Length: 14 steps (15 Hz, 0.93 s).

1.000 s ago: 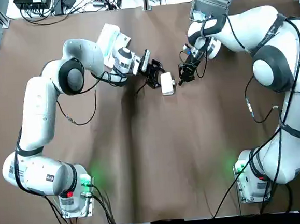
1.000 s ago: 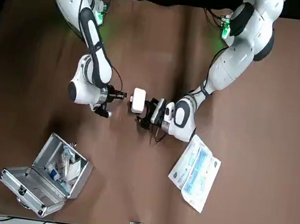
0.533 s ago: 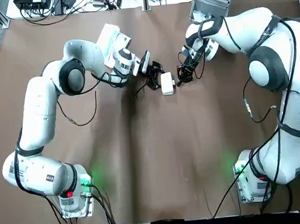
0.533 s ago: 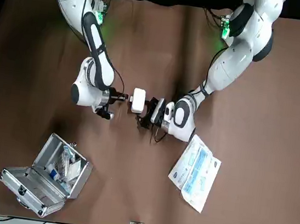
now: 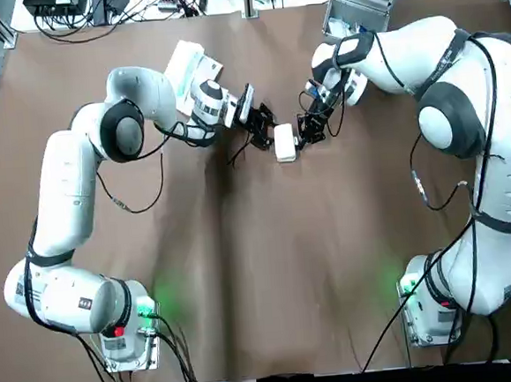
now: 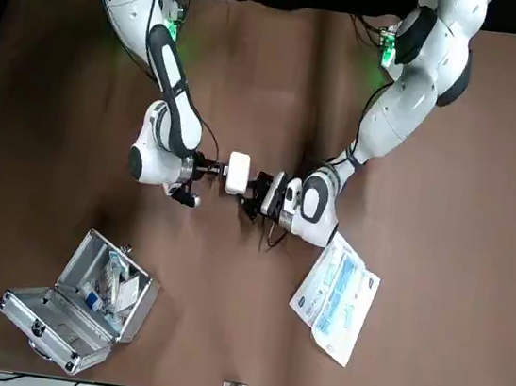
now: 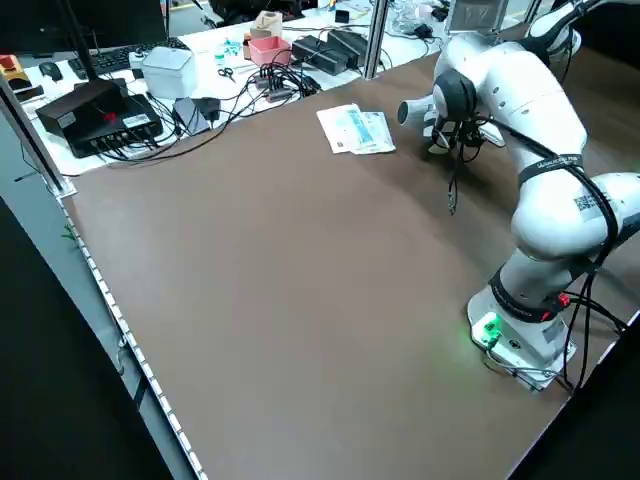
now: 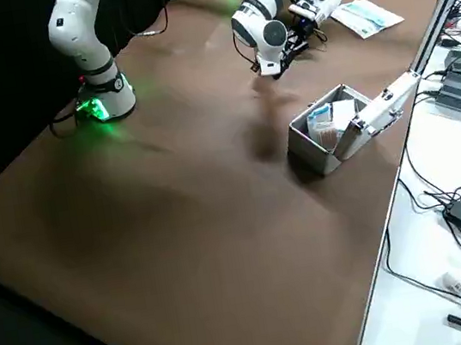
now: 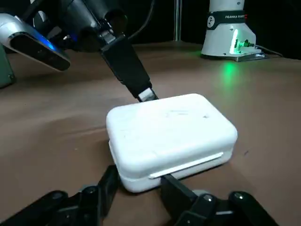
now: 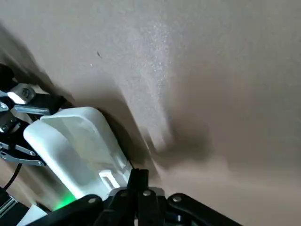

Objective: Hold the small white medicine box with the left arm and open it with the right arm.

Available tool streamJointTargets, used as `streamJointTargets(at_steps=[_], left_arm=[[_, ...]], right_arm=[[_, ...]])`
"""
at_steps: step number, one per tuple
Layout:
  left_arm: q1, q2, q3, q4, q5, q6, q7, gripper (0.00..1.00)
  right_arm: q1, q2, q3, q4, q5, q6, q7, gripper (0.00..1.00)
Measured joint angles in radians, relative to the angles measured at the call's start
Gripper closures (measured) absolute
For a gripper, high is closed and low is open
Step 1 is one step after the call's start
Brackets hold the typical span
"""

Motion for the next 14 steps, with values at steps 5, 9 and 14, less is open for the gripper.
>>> streamJointTargets(at_steps=[5,9,14], left_arm=[[0.000,0.000,0.000,0.000,0.000,0.000,0.000,0.53],[0.000,0.000,0.000,0.000,0.000,0.000,0.000,0.53],[0.000,0.000,0.000,0.000,0.000,0.000,0.000,0.53]], right_arm=[[0.001,0.000,0.000,0.002,0.007,0.000,0.000,0.99],[0.001,0.000,0.000,0.008,0.009,-0.003,0.000,0.99],[0.001,0.000,-0.001,0.023,0.019,-0.031,0.000,0.99]])
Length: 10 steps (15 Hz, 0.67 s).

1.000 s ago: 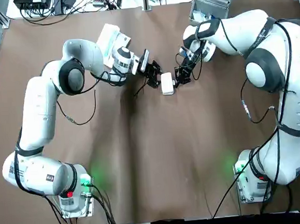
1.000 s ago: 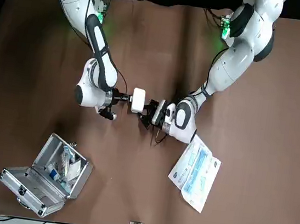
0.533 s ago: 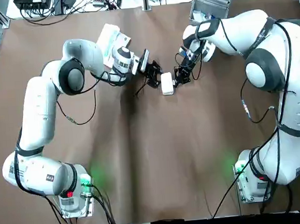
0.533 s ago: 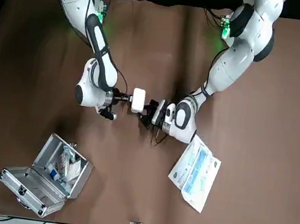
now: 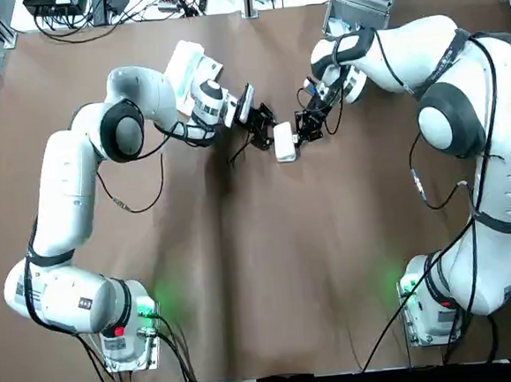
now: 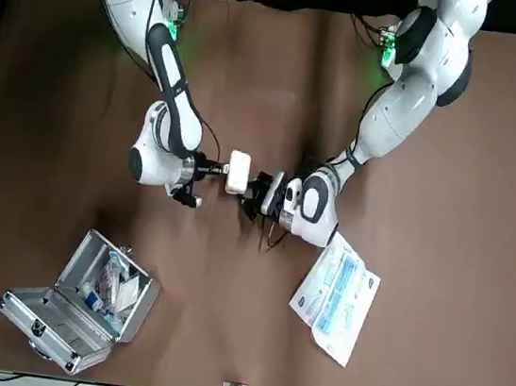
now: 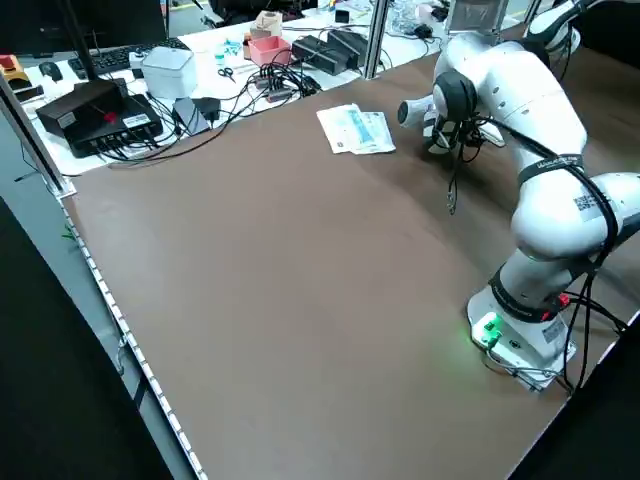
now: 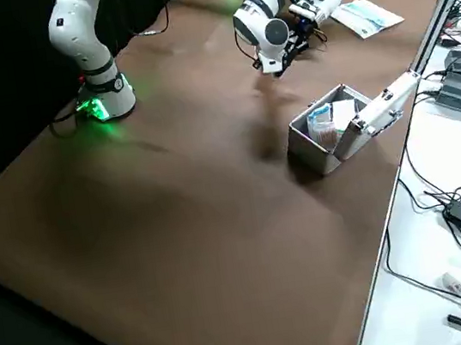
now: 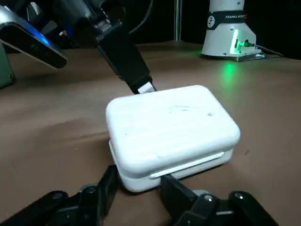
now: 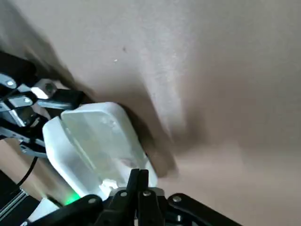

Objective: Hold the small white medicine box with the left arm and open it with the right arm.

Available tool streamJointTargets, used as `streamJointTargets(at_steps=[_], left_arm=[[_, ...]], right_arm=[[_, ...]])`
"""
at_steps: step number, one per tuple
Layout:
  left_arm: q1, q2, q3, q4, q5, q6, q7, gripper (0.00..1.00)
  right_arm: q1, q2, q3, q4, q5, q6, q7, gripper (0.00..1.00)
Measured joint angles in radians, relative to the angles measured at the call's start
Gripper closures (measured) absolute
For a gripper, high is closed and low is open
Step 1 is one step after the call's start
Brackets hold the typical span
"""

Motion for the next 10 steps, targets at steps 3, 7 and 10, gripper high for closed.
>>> streamJointTargets(at_steps=[3,7,10], left_arm=[[0.000,0.000,0.000,0.000,0.000,0.000,-0.001,0.53],[0.000,0.000,0.000,0.000,0.000,0.000,-0.002,0.53],[0.000,0.000,0.000,0.000,0.000,0.000,-0.003,0.53]], right_arm=[[-0.004,0.000,-0.004,0.016,0.005,-0.042,0.000,0.99],[-0.019,0.000,-0.007,0.047,0.011,-0.120,0.000,0.99],[-0.020,0.000,-0.007,0.065,0.018,-0.145,0.001,0.99]])
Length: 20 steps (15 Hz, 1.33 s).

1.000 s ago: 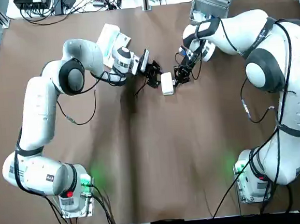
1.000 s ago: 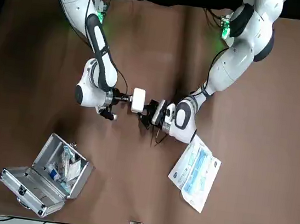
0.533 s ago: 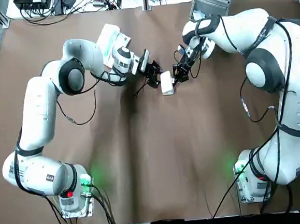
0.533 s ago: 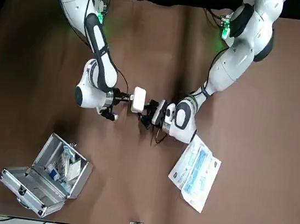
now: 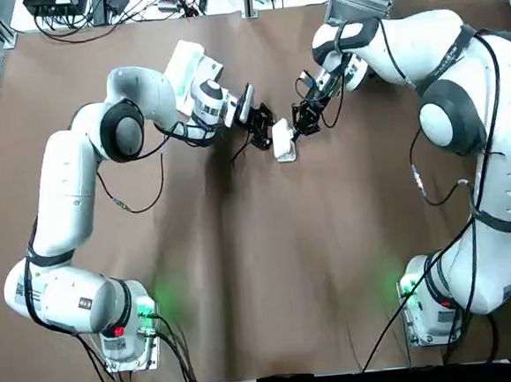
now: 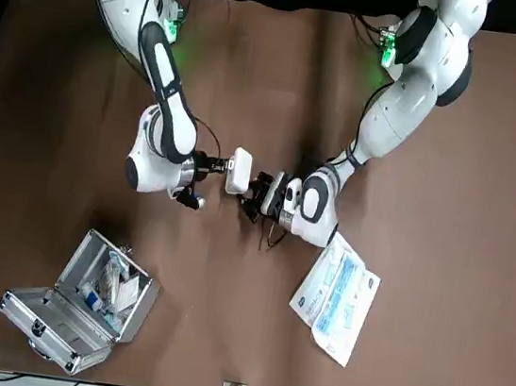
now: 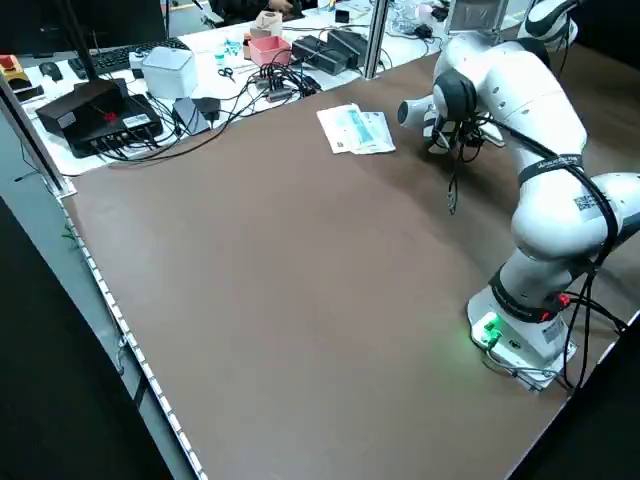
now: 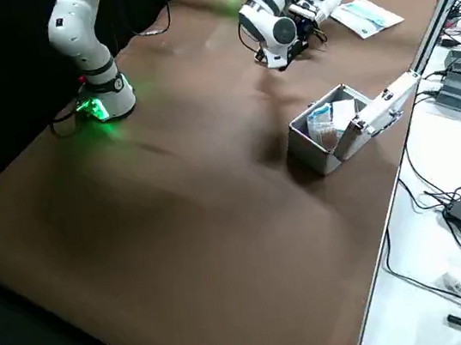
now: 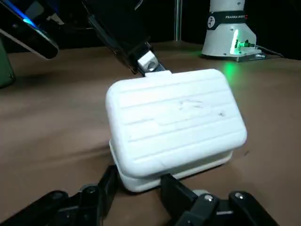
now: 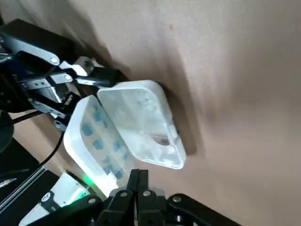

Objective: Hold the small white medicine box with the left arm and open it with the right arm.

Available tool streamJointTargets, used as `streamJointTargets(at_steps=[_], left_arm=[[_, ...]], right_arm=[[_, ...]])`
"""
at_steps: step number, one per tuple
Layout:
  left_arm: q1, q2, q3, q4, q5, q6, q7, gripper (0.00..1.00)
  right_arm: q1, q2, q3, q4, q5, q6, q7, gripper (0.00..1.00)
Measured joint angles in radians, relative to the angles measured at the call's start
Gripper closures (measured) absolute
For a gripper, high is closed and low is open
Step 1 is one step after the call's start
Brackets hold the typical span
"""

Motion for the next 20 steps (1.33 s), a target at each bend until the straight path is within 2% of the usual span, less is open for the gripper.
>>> streamJointTargets(at_steps=[14,20], left_arm=[[0.000,0.000,0.000,0.000,0.000,0.000,-0.001,0.53],[0.000,0.000,0.000,0.000,0.000,0.000,-0.002,0.53]], right_arm=[[0.043,0.000,0.008,0.035,0.126,-0.007,-0.001,0.99],[0.061,0.000,0.008,0.040,0.137,-0.006,-0.012,0.99]])
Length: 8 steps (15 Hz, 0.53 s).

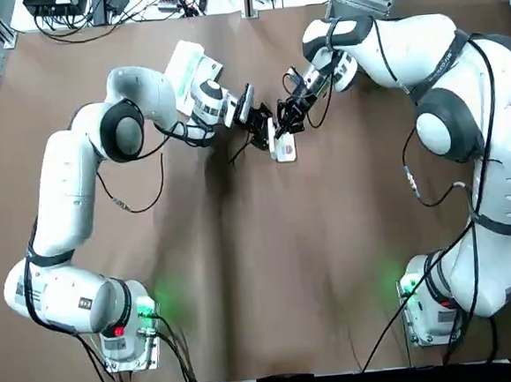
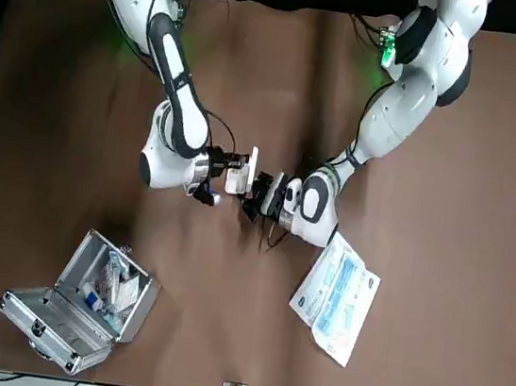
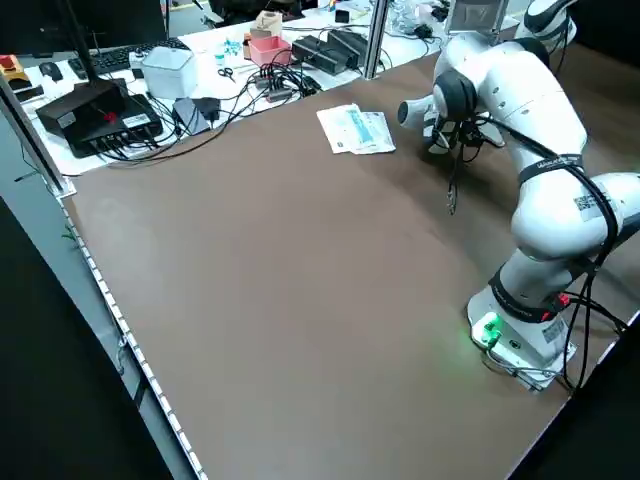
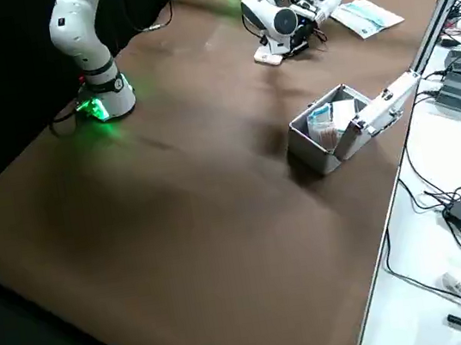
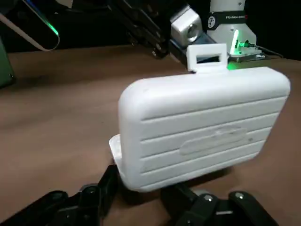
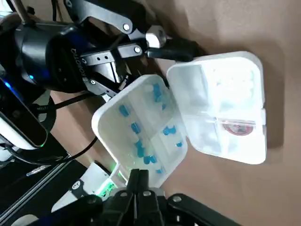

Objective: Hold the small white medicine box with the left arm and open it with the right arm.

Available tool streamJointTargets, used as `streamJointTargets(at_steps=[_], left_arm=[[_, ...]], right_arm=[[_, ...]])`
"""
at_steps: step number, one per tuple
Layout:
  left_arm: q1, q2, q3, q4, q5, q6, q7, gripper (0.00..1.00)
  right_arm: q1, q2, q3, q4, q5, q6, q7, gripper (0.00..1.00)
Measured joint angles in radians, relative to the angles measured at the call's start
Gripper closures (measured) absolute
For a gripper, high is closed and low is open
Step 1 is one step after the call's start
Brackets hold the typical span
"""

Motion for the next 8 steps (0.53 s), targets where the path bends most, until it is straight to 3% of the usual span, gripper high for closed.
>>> streamJointTargets(at_steps=[5,8], left_arm=[[0.008,0.000,0.002,0.000,0.000,-0.008,-0.001,0.48],[0.044,-0.004,0.004,0.001,0.010,-0.025,-0.007,0.21]], right_arm=[[0.004,0.002,0.000,0.000,0.001,0.001,-0.009,0.99],[0.007,0.006,0.000,0.001,0.003,0.001,-0.012,0.99]])
